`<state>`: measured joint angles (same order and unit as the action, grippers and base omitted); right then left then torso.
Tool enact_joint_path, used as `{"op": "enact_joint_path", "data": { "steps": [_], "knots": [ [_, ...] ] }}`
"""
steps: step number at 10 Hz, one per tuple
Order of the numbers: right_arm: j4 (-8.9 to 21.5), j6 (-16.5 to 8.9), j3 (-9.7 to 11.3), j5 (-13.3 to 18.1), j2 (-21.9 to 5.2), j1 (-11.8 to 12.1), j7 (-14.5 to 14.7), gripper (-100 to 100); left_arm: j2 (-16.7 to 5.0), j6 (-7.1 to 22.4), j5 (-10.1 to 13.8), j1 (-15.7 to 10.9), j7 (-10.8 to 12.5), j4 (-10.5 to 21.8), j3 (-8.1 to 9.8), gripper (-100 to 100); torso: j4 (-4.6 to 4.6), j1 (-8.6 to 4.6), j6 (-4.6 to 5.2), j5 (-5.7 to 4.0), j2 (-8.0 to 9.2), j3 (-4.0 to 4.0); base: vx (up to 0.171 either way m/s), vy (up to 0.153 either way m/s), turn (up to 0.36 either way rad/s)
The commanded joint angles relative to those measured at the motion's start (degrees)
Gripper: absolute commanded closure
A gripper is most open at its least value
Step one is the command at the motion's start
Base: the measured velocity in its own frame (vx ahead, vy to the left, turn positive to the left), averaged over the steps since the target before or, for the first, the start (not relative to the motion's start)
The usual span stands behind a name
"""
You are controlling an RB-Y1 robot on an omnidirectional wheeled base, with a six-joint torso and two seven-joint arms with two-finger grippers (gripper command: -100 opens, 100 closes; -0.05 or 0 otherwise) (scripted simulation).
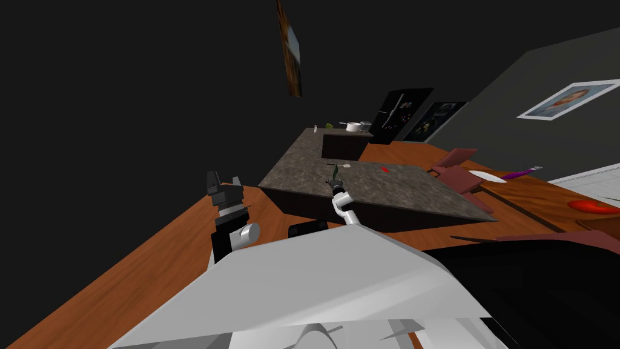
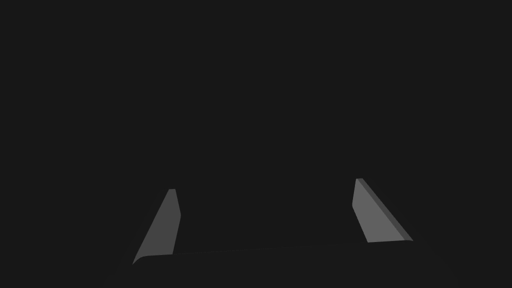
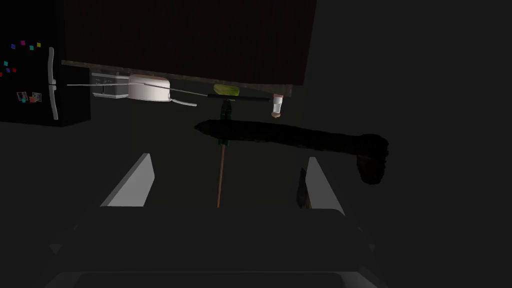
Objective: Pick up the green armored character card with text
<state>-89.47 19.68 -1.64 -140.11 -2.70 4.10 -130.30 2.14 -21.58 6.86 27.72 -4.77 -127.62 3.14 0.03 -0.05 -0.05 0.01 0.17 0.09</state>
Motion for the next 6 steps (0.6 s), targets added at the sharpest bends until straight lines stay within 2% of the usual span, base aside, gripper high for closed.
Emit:
{"op": "enact_joint_path", "data": {
  "steps": [1,2,5,6],
  "knots": [
    [2.9,-2.9,0.7,2.9,-1.2,-2.2,2.9,-100,0.0,0.0,0.0,0.0,0.0,0.0,0.0,0,0.0,0.0,0.0,0.0,0.0,0.0,-0.092,0.004,0.125],
    [4.7,-3.1,0.7,4.4,-1.2,-2.2,4.5,-100,0.0,0.0,0.0,0.0,0.0,0.0,0.01,0,0.02,0.02,0.05,0.0,0.1,0.06,-0.048,0.009,-0.02],
    [4.9,-3.1,0.7,9.3,-1.2,-2.2,9.3,-100,0.0,0.0,0.0,0.0,0.0,0.0,0.01,0,-0.28,-0.04,0.14,-0.1,-0.14,-0.19,0.006,0.003,-0.001],
    [4.9,-3.1,0.7,10.9,-1.2,-2.2,9.3,-100,0.0,0.0,0.0,0.0,0.0,0.0,0.01,0,-0.34,-0.1,0.18,-0.13,-0.17,-0.24,0.0,0.0,0.0]
  ]
}}
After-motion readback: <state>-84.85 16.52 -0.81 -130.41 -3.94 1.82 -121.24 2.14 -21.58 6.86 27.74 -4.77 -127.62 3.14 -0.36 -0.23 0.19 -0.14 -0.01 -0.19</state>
